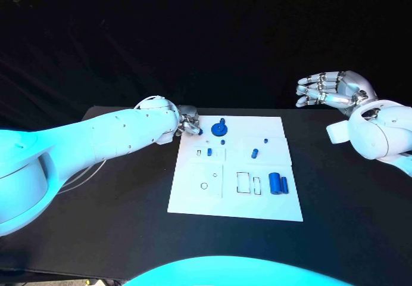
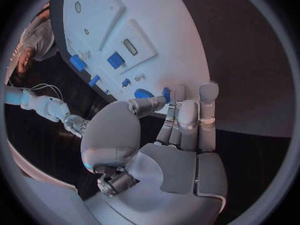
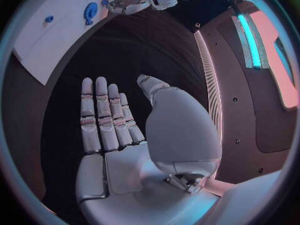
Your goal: Assemble the parts on the task board
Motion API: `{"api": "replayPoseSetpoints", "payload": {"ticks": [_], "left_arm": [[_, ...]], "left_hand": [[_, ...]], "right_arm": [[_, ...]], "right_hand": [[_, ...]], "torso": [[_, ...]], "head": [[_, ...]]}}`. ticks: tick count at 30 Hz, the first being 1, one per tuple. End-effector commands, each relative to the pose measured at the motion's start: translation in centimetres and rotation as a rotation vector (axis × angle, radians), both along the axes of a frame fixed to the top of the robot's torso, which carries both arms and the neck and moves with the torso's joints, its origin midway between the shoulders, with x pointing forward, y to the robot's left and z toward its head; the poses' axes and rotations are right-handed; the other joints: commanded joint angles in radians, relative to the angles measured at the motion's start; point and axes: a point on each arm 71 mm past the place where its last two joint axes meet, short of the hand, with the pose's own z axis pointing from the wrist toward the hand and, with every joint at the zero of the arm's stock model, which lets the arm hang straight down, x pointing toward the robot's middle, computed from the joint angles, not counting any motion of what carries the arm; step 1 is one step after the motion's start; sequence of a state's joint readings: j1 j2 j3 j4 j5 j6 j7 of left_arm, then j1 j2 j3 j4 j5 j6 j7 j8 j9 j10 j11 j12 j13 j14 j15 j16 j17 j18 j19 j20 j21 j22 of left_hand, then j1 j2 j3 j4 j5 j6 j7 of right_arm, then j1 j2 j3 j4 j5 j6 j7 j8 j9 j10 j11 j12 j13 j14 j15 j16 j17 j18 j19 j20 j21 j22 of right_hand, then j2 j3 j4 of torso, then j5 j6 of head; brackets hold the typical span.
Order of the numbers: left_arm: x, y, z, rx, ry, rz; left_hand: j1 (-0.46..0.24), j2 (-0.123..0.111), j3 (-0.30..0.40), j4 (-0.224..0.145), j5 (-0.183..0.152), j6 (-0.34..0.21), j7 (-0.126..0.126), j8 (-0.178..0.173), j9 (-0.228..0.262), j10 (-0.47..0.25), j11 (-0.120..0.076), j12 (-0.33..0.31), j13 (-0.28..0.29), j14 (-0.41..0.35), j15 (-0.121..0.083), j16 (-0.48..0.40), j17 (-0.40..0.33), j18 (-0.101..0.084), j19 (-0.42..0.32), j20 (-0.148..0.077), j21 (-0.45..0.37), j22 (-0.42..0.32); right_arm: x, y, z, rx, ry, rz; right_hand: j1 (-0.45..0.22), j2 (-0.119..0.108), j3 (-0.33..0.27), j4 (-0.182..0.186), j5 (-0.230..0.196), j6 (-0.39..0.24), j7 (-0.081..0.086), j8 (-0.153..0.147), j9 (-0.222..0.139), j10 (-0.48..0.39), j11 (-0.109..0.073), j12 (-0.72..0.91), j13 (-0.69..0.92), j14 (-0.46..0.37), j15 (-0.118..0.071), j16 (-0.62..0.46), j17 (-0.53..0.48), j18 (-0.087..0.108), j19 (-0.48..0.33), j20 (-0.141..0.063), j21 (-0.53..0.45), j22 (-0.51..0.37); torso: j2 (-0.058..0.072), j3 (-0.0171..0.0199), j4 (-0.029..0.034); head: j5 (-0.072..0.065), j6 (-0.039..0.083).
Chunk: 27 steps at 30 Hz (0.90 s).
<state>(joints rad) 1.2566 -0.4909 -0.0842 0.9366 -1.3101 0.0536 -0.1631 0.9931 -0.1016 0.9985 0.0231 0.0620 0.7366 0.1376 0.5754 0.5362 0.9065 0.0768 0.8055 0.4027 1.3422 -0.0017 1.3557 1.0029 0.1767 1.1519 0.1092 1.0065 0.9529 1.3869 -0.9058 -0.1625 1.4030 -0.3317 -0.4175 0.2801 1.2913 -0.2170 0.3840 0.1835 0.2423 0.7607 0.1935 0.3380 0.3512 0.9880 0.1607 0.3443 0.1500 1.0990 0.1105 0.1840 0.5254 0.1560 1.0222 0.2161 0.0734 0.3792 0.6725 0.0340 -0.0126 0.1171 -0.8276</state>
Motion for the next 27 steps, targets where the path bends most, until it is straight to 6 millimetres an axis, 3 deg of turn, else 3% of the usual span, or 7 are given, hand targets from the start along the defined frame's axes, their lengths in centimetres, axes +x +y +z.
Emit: {"api": "replayPoseSetpoints", "payload": {"ticks": [1, 7, 15, 17, 27], "left_arm": [[-0.2, -0.09, -0.52, 0.006, 0.011, -0.002], [-0.18, -0.15, -0.5, 0.009, 0.007, -0.003], [-0.16, -0.17, -0.48, 0.014, 0.002, -0.004], [-0.14, -0.22, -0.47, 0.015, 0.001, -0.004], [-0.1, -0.43, -0.4, 0.013, -0.012, -0.004]], "left_hand": [[-0.015, 0.003, -0.015, -0.013, 0.02, 0.025, -0.002, -0.003, -0.048, 0.02, -0.015, 0.012, 0.018, 0.01, -0.001, 0.028, 0.017, -0.026, -0.009, -0.003, 0.015, 0.02], [-0.021, -0.002, -0.027, -0.013, 0.021, 0.023, -0.003, -0.002, -0.047, 0.02, -0.015, 0.011, 0.018, 0.01, -0.001, 0.029, 0.019, -0.026, -0.01, -0.003, 0.013, 0.019], [-0.036, -0.02, -0.057, -0.013, 0.025, 0.022, -0.004, 0.0, -0.043, 0.021, -0.015, 0.012, 0.019, 0.01, 0.0, 0.03, 0.018, -0.026, -0.01, -0.002, 0.009, 0.017], [-0.05, -0.036, -0.084, -0.007, 0.025, 0.022, -0.004, -0.001, -0.042, 0.023, -0.015, 0.012, 0.02, 0.009, 0.0, 0.03, 0.019, -0.026, -0.01, -0.001, 0.006, 0.014], [-0.06, -0.051, -0.112, -0.002, 0.025, 0.027, -0.006, 0.0, -0.041, 0.028, -0.016, 0.014, 0.021, 0.012, 0.0, 0.033, 0.024, -0.027, -0.006, -0.001, 0.005, 0.016]], "right_arm": [[-0.01, 0.01, -0.01, 0.0, -0.001, 0.002], [0.01, 0.02, -0.01, 0.0, -0.001, 0.002], [0.02, 0.02, -0.06, 0.0, 0.0, 0.002], [0.02, 0.03, -0.07, 0.0, 0.001, 0.002], [0.0, 0.04, -0.11, 0.0, 0.001, 0.002]], "right_hand": [[0.007, 0.013, 0.017, 0.003, 0.014, 0.008, 0.031, -0.021, -0.008, 0.016, -0.003, -0.011, -0.009, 0.011, -0.005, -0.014, -0.008, 0.027, 0.014, -0.001, -0.005, -0.007], [0.007, 0.013, 0.017, 0.003, 0.014, 0.008, 0.031, -0.021, -0.008, 0.016, -0.003, -0.011, -0.009, 0.011, -0.005, -0.014, -0.008, 0.027, 0.014, -0.001, -0.005, -0.007], [0.006, 0.013, 0.018, 0.003, 0.014, 0.009, 0.031, -0.021, -0.008, 0.017, -0.003, -0.011, -0.01, 0.01, -0.005, -0.015, -0.008, 0.027, 0.014, 0.0, -0.005, -0.008], [0.006, 0.013, 0.018, 0.003, 0.014, 0.009, 0.031, -0.021, -0.008, 0.017, -0.003, -0.011, -0.01, 0.01, -0.005, -0.015, -0.008, 0.027, 0.014, 0.0, -0.005, -0.008], [0.006, 0.012, 0.018, 0.003, 0.014, 0.009, 0.031, -0.022, -0.009, 0.017, -0.003, -0.011, -0.011, 0.01, -0.005, -0.016, -0.009, 0.027, 0.014, 0.0, -0.005, -0.01]], "torso": [[0.0, -0.0003, 0.0004], [0.0, 0.0001, 0.0001], [-0.001, 0.0006, -0.0002], [0.0, 0.0003, -0.0002], [0.0, 0.001, -0.0005]], "head": [[0.0, 0.0], [0.0, 0.003], [0.001, 0.002], [0.002, 0.003], [0.002, 0.003]]}}
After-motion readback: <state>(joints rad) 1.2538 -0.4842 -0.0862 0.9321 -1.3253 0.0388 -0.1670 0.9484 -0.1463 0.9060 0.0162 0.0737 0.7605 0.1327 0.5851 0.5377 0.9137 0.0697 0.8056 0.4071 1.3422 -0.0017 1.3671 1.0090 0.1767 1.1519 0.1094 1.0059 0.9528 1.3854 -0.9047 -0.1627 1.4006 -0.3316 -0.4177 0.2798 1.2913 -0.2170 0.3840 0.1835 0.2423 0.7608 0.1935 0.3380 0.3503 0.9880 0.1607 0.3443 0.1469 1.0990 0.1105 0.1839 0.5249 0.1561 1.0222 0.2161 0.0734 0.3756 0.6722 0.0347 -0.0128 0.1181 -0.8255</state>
